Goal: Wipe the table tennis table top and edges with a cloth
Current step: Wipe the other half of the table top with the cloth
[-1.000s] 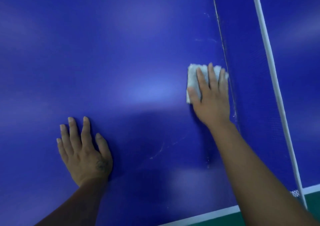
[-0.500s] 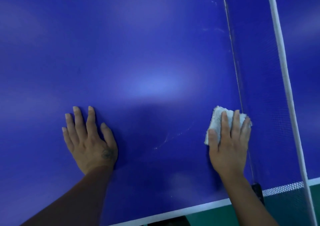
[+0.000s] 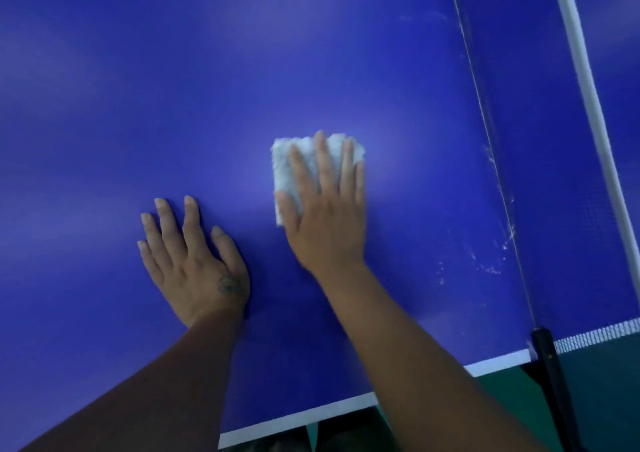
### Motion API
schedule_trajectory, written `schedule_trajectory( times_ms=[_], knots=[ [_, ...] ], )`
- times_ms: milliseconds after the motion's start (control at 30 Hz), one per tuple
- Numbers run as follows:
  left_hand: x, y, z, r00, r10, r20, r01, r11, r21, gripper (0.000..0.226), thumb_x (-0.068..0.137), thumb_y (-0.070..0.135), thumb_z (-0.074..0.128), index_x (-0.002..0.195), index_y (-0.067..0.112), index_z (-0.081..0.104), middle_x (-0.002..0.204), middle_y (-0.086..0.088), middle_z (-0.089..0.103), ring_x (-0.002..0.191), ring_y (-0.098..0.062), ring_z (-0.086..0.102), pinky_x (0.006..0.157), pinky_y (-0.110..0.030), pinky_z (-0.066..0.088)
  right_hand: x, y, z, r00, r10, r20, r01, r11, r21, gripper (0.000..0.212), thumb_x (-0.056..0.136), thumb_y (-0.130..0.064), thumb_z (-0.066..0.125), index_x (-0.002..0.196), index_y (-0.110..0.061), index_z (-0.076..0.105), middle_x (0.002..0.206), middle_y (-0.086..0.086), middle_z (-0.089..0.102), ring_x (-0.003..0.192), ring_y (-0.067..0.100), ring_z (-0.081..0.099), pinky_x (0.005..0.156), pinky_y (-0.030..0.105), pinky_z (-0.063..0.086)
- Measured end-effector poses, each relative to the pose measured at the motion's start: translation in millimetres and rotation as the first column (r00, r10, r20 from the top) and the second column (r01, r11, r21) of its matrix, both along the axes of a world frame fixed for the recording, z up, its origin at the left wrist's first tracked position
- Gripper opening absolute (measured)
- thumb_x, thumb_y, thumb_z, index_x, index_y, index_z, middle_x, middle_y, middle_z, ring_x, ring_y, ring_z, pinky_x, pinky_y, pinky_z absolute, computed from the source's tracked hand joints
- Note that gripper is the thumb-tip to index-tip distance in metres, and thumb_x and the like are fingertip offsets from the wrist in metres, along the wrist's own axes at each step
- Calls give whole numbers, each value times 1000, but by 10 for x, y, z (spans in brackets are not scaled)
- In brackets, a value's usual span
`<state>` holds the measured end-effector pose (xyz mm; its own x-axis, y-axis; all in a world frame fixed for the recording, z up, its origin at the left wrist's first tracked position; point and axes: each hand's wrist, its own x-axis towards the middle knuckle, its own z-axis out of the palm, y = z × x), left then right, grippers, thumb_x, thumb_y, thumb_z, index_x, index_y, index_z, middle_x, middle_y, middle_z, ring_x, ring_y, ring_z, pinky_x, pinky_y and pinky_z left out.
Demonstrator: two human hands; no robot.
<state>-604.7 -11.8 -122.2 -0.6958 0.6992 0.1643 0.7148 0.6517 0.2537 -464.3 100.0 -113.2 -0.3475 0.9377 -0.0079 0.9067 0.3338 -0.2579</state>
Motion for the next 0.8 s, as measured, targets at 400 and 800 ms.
schedule_trajectory(
  times_ms=[400, 800],
  knots=[
    [-1, -15, 49, 997, 8, 71, -4, 999, -47, 56, 111, 35, 39, 166, 22, 40, 178, -8, 23, 166, -31, 16, 135, -51, 9, 1069, -1333, 113, 836, -507, 210, 530, 845, -73, 67, 113, -54, 23, 172, -23, 18, 180, 12, 6, 165, 42, 0, 130, 67, 7],
    [-18, -60, 74, 995, -44, 87, 52, 995, -84, 61, 111, 39, 30, 169, 21, 33, 179, -9, 17, 166, -35, 10, 134, -54, 6, 240, -1954, -5, 948, -312, 70, 315, 948, -43, 61, 114, -51, 37, 170, -27, 29, 179, 9, 16, 166, 37, 5, 130, 63, 17]
  ],
)
